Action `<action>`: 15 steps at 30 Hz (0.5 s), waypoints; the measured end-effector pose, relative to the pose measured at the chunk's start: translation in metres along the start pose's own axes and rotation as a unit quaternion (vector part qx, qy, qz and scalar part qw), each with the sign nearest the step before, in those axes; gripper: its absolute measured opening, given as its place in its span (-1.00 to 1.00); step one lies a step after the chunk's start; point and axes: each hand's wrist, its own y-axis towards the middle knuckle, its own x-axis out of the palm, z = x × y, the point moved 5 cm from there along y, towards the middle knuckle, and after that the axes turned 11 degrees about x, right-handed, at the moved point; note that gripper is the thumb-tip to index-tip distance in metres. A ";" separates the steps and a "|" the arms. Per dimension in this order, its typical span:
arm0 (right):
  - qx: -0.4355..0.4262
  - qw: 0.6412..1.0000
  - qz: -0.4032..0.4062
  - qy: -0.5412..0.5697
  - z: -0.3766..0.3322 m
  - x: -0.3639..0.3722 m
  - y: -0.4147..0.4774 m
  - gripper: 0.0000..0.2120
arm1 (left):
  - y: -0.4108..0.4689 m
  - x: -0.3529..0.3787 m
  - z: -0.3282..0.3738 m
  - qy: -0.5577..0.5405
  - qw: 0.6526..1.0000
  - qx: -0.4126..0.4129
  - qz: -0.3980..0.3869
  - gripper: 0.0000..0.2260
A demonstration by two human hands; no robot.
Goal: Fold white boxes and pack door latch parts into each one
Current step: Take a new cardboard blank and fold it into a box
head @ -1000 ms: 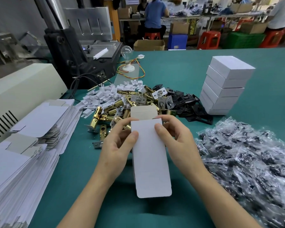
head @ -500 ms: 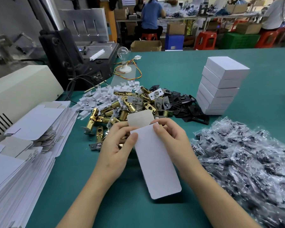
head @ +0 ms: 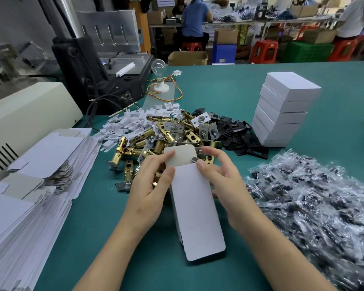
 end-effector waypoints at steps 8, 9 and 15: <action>0.020 0.999 -0.010 0.028 0.002 -0.003 0.001 -0.77 | 0.001 -0.001 -0.007 -0.162 0.982 -0.093 0.026 -0.57; 0.018 0.999 -0.013 0.025 0.002 -0.003 0.001 -0.78 | 0.001 -0.002 -0.007 -0.161 0.982 -0.090 0.030 -0.61; 0.006 0.999 -0.028 0.016 -0.001 -0.005 0.001 -0.88 | 0.000 -0.005 -0.004 -0.124 0.989 -0.072 0.037 -0.79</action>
